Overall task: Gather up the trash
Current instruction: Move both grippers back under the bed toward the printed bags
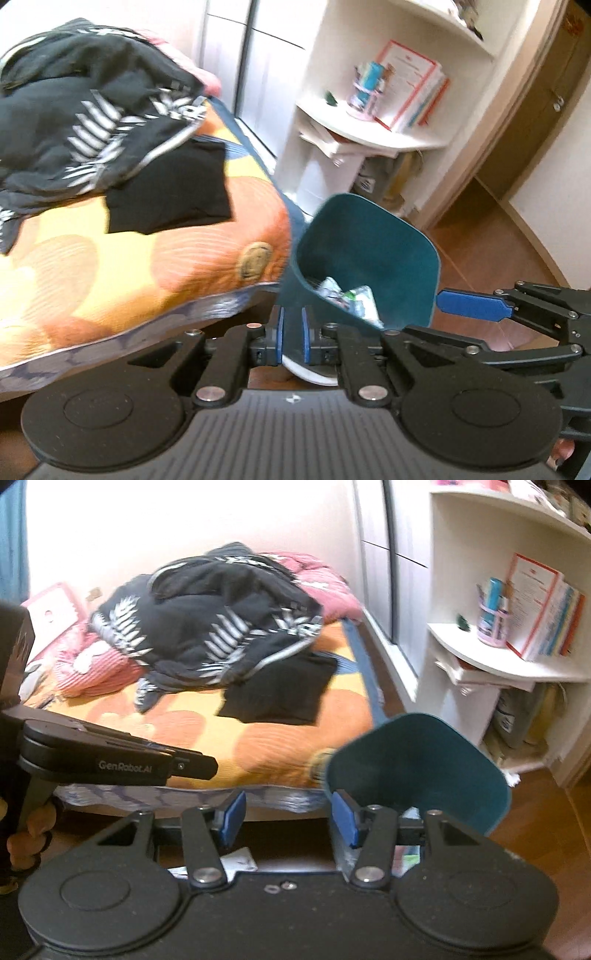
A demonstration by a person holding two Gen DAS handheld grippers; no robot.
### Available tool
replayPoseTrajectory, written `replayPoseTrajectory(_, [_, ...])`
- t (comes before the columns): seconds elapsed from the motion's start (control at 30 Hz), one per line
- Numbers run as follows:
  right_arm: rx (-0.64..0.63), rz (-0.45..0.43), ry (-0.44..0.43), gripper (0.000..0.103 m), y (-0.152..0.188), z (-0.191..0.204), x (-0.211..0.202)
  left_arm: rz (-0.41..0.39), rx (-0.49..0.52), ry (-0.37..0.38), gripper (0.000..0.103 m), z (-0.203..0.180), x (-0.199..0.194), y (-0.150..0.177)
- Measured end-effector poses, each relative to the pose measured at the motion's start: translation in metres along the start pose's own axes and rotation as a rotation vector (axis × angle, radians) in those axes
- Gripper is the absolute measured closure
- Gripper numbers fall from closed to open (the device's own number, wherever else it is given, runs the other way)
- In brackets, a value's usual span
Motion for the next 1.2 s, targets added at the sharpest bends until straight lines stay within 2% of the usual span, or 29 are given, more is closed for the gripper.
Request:
replayPoseTrajectory(0.17, [-0.068,0.002,-0.049,0.051,-0.005,0.048,0.0,-0.045,-0.054,-0.049,0.081,0.048,-0.041,0.018])
replayPoseTrajectory(0.4, [-0.153,0.046,-0.125,0.051,-0.005,0.114,0.016,-0.071,-0.146,-0.1,0.075,0.115,-0.077,0.049])
replayPoseTrajectory(0.47, [-0.171,0.061,-0.14,0.051,-0.001,0.129,0.025,-0.07,-0.167,-0.126,0.062,0.134,-0.079,0.061])
replayPoseTrajectory(0.5, [-0.18,0.069,-0.147,0.051,0.001,0.135,0.03,-0.07,-0.177,-0.138,0.042,0.142,-0.079,0.065])
replayPoseTrajectory(0.53, [-0.188,0.079,-0.153,0.051,0.004,0.141,0.035,-0.076,-0.19,-0.155,0.027,0.151,-0.08,0.071])
replayPoseTrajectory(0.57, [-0.194,0.092,-0.162,0.051,0.007,0.148,0.04,-0.083,-0.202,-0.166,0.024,0.159,-0.08,0.076])
replayPoseTrajectory(0.8, [-0.251,0.202,-0.18,0.051,0.035,0.176,0.092,-0.025,-0.276,-0.189,0.021,0.211,-0.048,0.107])
replayPoseTrajectory(1.03, [-0.283,0.346,-0.193,0.051,0.076,0.192,0.172,0.056,-0.332,-0.241,0.02,0.277,0.011,0.132])
replayPoseTrajectory(1.2, [-0.279,0.473,-0.221,0.051,0.11,0.203,0.24,0.17,-0.337,-0.24,0.02,0.326,0.062,0.153])
Point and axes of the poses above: each gripper's, at about its wrist camera, not at the fingertips, and x roughly the way its jaws point, z to its left, y to its underside, the point moved 8 cm from there along x, roughly the way its jaws point, and after that the axes turned 3 degrees about z, right-handed, at the moved point
